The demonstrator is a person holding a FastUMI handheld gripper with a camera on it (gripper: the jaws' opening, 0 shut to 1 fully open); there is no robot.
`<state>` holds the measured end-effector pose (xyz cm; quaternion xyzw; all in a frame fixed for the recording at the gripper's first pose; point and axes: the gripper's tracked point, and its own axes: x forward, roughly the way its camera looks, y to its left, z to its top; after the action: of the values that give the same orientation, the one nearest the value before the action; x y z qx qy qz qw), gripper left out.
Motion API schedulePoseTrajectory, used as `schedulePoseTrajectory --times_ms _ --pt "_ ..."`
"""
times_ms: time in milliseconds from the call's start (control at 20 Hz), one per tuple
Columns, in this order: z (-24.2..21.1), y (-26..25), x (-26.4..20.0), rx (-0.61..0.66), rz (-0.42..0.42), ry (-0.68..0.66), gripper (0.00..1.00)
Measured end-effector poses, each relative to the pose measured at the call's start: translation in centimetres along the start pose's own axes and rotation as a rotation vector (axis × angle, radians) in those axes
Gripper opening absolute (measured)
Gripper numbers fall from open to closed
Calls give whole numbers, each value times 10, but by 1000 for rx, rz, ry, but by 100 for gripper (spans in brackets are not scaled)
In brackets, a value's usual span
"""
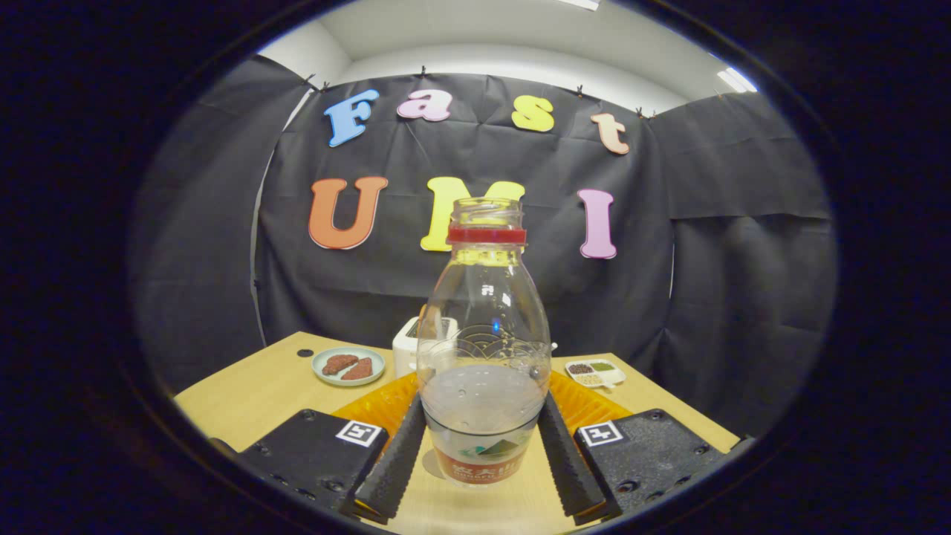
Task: Take the bottle from table, then pour the juice into the cup, finally place the bottle on the coaster
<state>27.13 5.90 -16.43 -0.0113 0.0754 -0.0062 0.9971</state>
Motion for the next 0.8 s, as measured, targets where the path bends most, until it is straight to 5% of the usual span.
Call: schedulePoseTrajectory --times_ms 800 --pt "-112 24 113 -10 42 78 83"
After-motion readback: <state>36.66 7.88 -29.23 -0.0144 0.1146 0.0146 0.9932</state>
